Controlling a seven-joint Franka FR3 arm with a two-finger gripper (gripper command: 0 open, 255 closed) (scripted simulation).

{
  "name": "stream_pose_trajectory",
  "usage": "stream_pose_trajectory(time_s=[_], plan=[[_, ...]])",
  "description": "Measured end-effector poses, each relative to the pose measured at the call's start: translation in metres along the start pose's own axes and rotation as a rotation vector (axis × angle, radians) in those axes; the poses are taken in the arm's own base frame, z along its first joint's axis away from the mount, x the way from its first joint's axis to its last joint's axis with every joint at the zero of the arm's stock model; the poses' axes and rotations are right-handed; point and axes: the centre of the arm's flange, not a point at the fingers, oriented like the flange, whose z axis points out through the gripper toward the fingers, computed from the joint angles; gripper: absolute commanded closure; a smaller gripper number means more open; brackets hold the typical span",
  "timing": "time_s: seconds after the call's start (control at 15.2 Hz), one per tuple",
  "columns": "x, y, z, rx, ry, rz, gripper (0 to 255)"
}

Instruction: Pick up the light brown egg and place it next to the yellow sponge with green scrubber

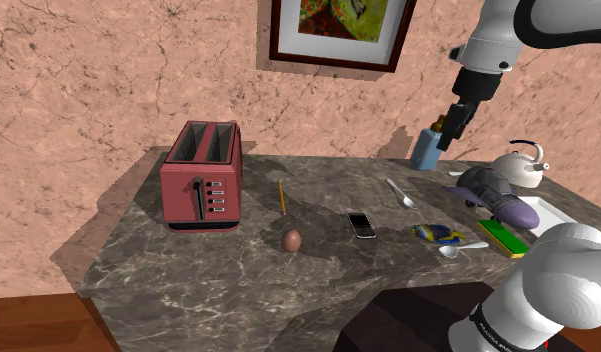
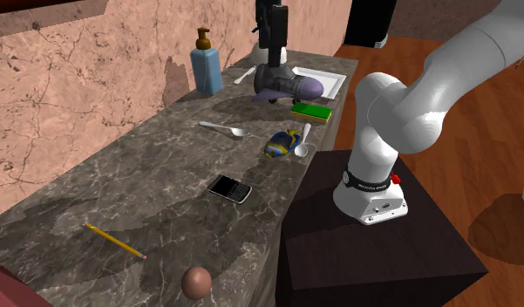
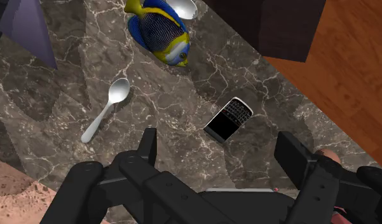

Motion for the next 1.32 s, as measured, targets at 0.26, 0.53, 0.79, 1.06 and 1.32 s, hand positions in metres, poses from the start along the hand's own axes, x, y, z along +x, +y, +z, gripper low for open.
stream_pose_trajectory(time_s=[0.26, 0.53, 0.79, 1.06, 1.32], plan=[[0.009, -0.021, 0.014, -0.006, 0.004, 0.010, 0], [0.028, -0.063, 0.043, -0.016, 0.011, 0.030, 0], [0.045, -0.105, 0.068, -0.026, 0.020, 0.051, 0], [0.067, -0.144, 0.092, -0.037, 0.030, 0.072, 0], [0.089, -0.186, 0.125, -0.047, 0.037, 0.093, 0]])
